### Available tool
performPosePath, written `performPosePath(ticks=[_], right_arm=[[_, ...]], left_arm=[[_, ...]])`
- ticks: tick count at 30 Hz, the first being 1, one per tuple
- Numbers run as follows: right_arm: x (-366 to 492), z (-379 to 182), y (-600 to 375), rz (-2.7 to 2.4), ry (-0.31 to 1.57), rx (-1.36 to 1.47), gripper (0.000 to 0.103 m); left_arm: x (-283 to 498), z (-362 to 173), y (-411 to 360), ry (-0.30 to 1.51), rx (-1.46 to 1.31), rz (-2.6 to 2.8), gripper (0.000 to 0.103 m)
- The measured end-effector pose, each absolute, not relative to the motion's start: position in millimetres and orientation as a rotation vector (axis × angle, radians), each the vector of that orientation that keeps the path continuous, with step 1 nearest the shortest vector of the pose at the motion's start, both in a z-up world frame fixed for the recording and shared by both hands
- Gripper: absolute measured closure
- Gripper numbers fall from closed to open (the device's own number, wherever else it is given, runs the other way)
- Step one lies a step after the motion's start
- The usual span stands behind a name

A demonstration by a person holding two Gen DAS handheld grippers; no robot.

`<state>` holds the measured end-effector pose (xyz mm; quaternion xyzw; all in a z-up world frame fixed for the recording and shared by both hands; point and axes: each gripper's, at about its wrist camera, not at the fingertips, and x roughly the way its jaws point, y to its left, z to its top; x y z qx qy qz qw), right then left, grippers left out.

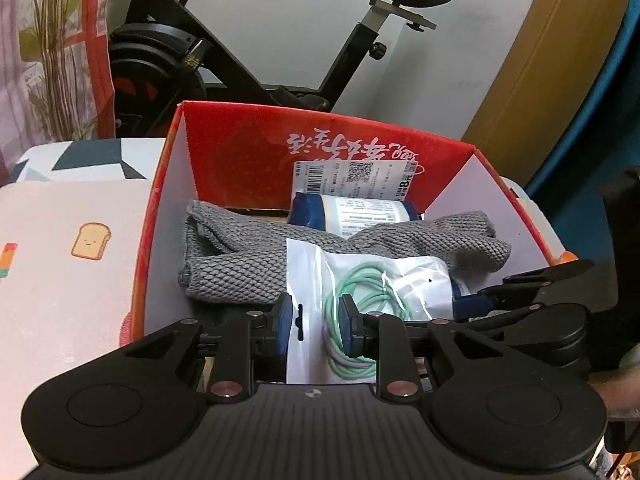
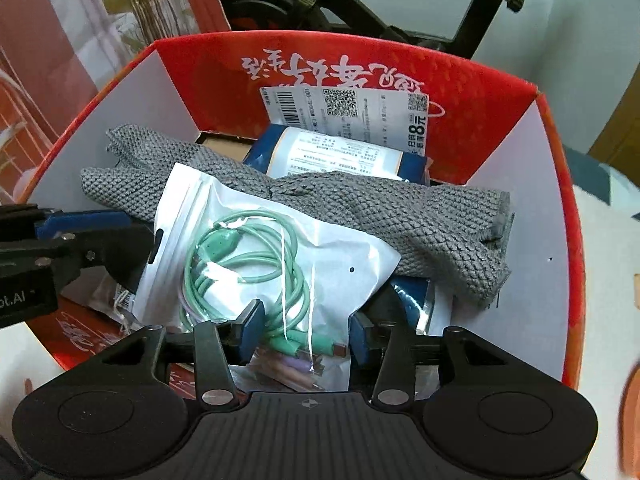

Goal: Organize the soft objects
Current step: 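Lower the cable bag into the box, open both grippers and withdraw, then move both grippers to the black gloves and close on them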

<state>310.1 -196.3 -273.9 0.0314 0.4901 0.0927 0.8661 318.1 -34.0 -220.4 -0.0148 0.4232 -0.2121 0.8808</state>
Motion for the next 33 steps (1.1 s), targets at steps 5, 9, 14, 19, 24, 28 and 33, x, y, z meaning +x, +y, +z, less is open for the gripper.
performPosePath(ticks=[5,9,14,19,24,28,33], right_arm=[[301.7,-262.6,-193.8,0.144,0.982,0.021,0.044],[289.1,-247.6,-198.1,0.149,0.927,0.006,0.026],[262.5,-226.5,-200.8,0.178,0.822,-0.015,0.002],[230.9,-214.1,-203.3,0.189,0.710,-0.014,0.000],[198.0,-204.9,-206.7,0.201,0.562,-0.009,0.000],[174.1,-199.0,-217.6,0.241,0.469,0.094,0.000],[147.4,-204.7,-236.4,0.212,0.378,0.265,0.000]], left_arm=[[314.0,-214.5,-34.4,0.859,0.021,-0.415,0.067],[306.8,-205.6,-33.3,0.831,0.049,-0.405,0.055],[291.5,-192.1,-31.8,0.784,0.082,-0.381,0.011],[267.8,-176.9,-25.0,0.724,0.110,-0.346,0.001],[233.6,-163.7,-17.3,0.639,0.114,-0.289,0.000],[208.4,-163.1,-16.5,0.576,0.134,-0.269,0.000],[182.3,-170.2,-14.1,0.547,0.136,-0.249,0.000]])
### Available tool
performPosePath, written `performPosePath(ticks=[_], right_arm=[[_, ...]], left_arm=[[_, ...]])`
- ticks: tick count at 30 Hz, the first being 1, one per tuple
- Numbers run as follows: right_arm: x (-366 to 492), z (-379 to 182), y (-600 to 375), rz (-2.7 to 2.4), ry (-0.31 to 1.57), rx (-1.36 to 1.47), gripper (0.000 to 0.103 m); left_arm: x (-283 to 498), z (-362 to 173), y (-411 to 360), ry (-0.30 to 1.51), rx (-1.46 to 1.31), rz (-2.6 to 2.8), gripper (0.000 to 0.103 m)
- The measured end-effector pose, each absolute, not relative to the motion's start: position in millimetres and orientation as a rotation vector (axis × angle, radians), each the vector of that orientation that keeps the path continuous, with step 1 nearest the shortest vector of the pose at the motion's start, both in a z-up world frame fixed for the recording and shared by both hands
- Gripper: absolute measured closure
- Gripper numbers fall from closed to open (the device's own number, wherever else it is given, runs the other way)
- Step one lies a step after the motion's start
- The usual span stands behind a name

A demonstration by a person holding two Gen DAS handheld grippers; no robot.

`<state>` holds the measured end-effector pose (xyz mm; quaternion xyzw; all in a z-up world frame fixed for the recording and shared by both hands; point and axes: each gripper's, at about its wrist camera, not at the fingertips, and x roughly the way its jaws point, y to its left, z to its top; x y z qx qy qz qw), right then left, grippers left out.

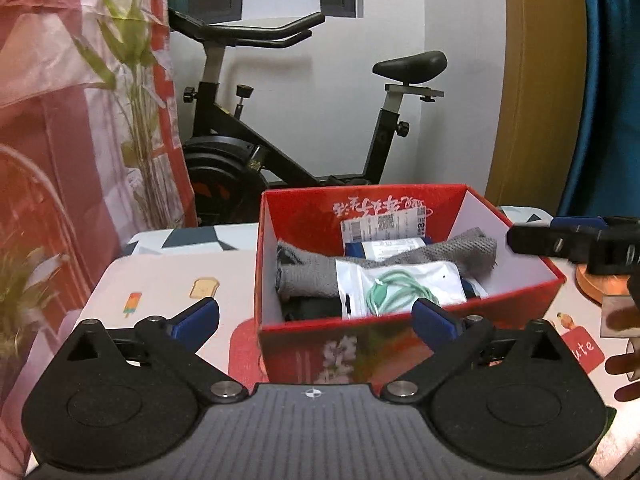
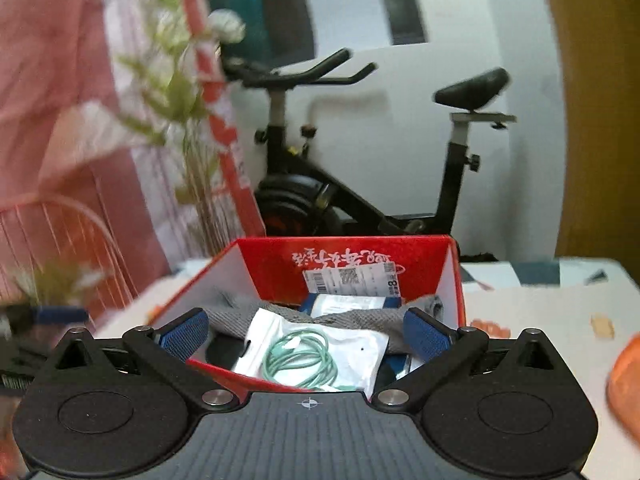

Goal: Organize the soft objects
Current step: 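Move both grippers to the black gloves and close on them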

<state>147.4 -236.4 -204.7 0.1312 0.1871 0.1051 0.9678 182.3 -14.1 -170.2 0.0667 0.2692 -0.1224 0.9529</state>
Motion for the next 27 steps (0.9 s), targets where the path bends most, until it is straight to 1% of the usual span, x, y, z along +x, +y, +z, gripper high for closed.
performPosePath(ticks=[8,13,15,19,27], right_arm=[[112.1,-241.4,-255.6,0.192,0.400,0.366,0.000],[92.6,-271.2,-252.2,0.156,0.452,0.274,0.000],[83.5,-283.3,-243.7,0.157,0.455,0.210,0.000],[72.5,-307.0,-224.1,0.198,0.518,0.129,0.000],[69.6,-322.5,-204.7,0.242,0.562,0.060,0.004]], left_arm=[[145.8,-192.7,-5.8,0.550,0.099,-0.222,0.000],[131.6,-216.0,0.7,0.590,0.065,-0.213,0.000],[128.5,-225.2,3.7,0.622,0.042,-0.218,0.000],[124.7,-239.9,7.8,0.696,0.019,-0.225,0.000],[121.6,-258.1,8.0,0.783,-0.009,-0.244,0.000]])
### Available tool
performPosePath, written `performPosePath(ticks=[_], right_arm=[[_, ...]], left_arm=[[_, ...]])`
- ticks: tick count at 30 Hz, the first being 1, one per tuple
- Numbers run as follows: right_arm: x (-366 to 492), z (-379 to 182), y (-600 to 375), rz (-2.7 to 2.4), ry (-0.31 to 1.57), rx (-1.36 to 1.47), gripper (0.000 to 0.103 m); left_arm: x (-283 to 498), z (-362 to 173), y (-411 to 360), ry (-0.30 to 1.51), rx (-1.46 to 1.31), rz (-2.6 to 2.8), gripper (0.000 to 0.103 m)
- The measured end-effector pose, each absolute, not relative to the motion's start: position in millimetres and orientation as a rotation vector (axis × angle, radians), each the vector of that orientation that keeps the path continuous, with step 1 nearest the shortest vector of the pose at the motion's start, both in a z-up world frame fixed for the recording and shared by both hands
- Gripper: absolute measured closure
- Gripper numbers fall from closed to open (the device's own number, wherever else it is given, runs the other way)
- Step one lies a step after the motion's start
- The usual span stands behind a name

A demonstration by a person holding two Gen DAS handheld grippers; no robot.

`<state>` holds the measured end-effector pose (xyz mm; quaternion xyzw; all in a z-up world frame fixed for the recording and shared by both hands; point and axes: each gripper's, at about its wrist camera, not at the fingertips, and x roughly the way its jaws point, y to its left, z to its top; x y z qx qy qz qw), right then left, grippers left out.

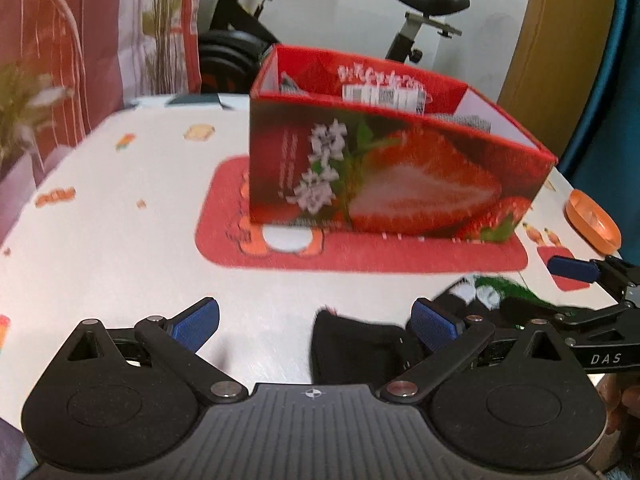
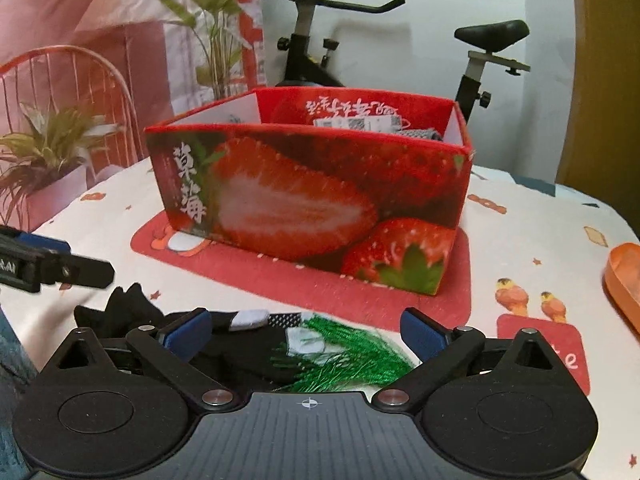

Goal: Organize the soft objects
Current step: 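Move both grippers to the black gloves and close on them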

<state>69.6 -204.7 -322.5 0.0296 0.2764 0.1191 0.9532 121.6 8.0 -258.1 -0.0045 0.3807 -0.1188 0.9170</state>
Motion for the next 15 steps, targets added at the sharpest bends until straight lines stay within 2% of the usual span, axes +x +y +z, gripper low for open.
performPosePath(ticks=[10,12,14,15], right_arm=[[67.1,-323.7,-201.9,0.271,0.585,0.045,0.010],[67.1,-324.7,-200.4,0.276,0.590,0.041,0.012],[67.1,-325.3,-198.7,0.278,0.593,0.037,0.012],[67.0,-325.3,-198.6,0.279,0.592,0.037,0.012]], left_arm=[[121.7,-279.1,2.9,0.860,0.015,-0.260,0.002],[121.6,-280.8,-0.3,0.868,0.026,-0.277,0.005],[122.1,-283.5,-2.9,0.881,0.040,-0.291,0.015],[122.5,-285.2,-3.8,0.892,0.041,-0.298,0.016]])
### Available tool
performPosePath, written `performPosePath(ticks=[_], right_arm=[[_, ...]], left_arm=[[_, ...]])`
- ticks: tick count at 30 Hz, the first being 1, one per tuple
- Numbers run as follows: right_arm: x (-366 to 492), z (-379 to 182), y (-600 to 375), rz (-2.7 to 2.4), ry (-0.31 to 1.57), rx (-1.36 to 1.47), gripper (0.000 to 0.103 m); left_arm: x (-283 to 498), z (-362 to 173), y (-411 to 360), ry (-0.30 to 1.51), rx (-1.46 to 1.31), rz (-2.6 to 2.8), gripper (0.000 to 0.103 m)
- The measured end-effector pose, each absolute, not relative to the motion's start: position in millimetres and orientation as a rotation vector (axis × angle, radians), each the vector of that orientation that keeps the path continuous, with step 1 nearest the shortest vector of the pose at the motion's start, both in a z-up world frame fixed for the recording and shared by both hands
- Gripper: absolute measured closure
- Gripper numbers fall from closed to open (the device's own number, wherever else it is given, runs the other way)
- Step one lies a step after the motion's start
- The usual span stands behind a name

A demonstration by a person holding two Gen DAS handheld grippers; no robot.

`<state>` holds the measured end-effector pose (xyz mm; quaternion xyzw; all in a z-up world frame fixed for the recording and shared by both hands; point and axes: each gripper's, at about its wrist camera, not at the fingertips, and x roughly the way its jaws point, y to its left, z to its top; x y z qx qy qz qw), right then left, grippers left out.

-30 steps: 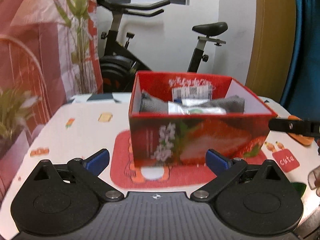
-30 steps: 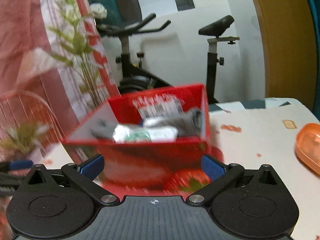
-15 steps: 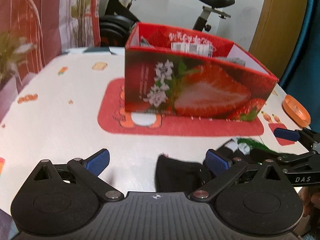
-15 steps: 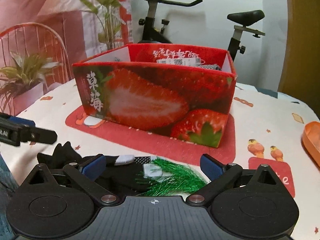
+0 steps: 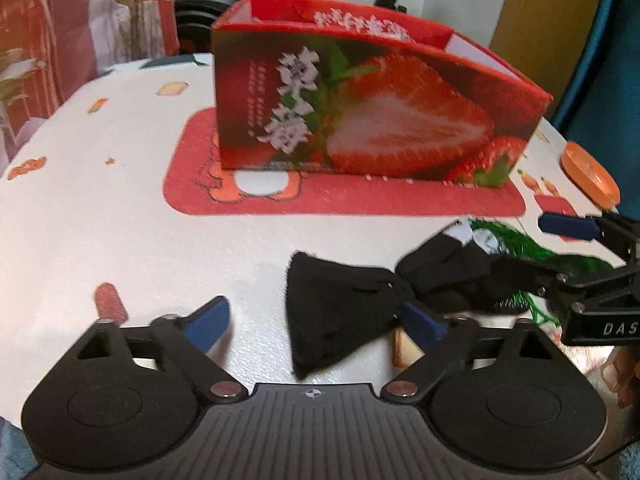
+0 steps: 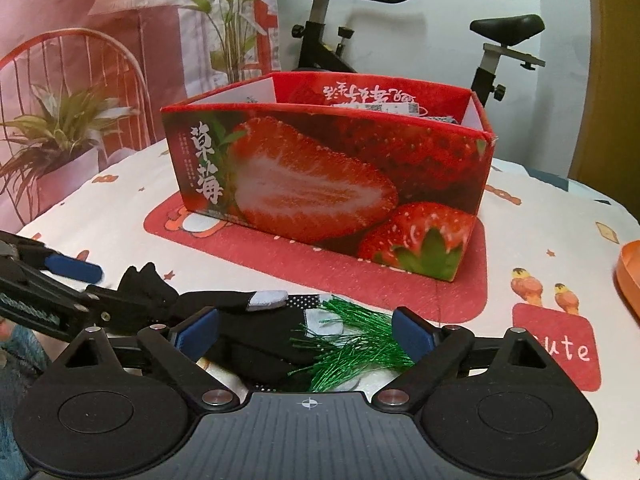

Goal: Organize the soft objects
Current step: 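Move both grippers to the black gloves and close on them, then lift the black gloves with both grippers off the table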

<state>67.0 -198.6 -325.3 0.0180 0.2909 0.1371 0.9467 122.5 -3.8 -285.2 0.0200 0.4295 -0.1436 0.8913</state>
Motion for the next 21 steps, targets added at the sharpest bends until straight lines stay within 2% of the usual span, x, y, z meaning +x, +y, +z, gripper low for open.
performPosePath(ticks=[3,6,14,21], right_arm=[[66.8,-325.4,-199.0,0.280,0.592,0.038,0.012],[67.5,-325.9,-199.3,0.283,0.596,0.043,0.020],[66.3,-326.9,-194.7,0.327,0.592,0.042,0.020],[70.6,-331.2,-183.4,0.373,0.601,-0.002,0.020]], left_arm=[[121.8,-287.0,-3.8,0.893,0.034,-0.317,0.023],[121.9,-287.8,-2.9,0.892,0.014,-0.337,0.030],[123.2,-290.4,0.6,0.880,-0.048,-0.377,0.056],[128.9,-290.9,14.8,0.872,-0.110,-0.328,0.061]])
